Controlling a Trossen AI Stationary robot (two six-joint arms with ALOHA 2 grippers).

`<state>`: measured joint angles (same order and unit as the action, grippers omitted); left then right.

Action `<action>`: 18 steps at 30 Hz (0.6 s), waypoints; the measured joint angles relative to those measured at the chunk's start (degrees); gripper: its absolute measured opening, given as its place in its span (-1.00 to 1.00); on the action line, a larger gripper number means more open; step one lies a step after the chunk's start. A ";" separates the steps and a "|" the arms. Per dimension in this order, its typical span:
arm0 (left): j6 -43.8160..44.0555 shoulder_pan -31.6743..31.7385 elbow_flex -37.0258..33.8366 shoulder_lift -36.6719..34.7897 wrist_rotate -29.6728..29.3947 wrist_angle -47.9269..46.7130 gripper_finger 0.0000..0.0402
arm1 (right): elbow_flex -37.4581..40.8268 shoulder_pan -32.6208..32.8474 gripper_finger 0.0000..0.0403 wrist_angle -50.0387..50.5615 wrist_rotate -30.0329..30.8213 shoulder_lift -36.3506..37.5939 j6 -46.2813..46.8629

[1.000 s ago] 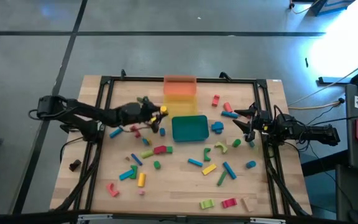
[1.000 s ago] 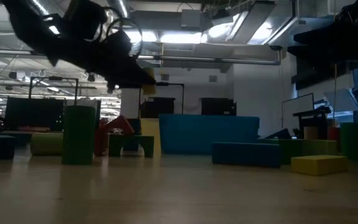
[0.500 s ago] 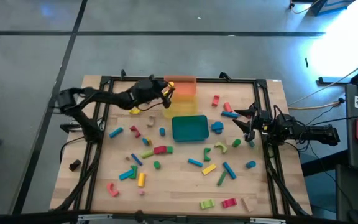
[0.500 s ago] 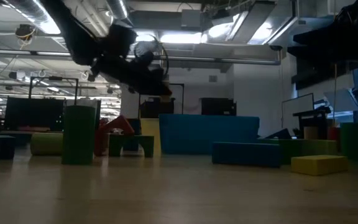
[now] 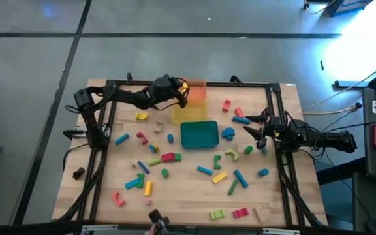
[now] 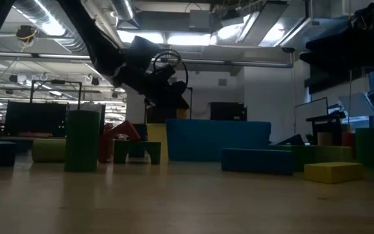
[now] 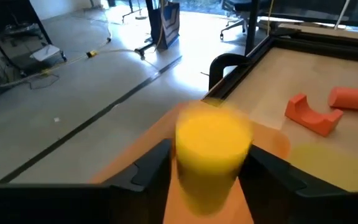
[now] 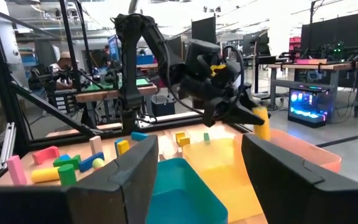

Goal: Sort blocks by size
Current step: Put the yellow cylinder block into the orange bin, then put the brown cylinder block into the orange bin

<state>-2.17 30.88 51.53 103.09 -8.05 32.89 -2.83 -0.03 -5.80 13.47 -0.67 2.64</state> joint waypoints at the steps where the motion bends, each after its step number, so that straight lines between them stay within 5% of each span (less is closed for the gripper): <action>1: 0.45 0.14 0.46 0.00 0.00 -0.64 -0.11 | 0.00 0.00 0.15 0.00 0.02 0.00 -0.01; 11: 2.31 0.30 1.23 -1.40 0.05 -1.05 0.09 | -0.37 0.00 0.15 0.71 7.97 0.00 -0.14; 18: 3.69 0.19 1.24 -2.91 0.21 -1.12 0.07 | -8.60 0.00 0.15 15.36 14.07 -0.82 0.35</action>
<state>1.52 31.07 52.77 100.18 -7.84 31.77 -11.43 -0.03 9.56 27.54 -1.49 2.99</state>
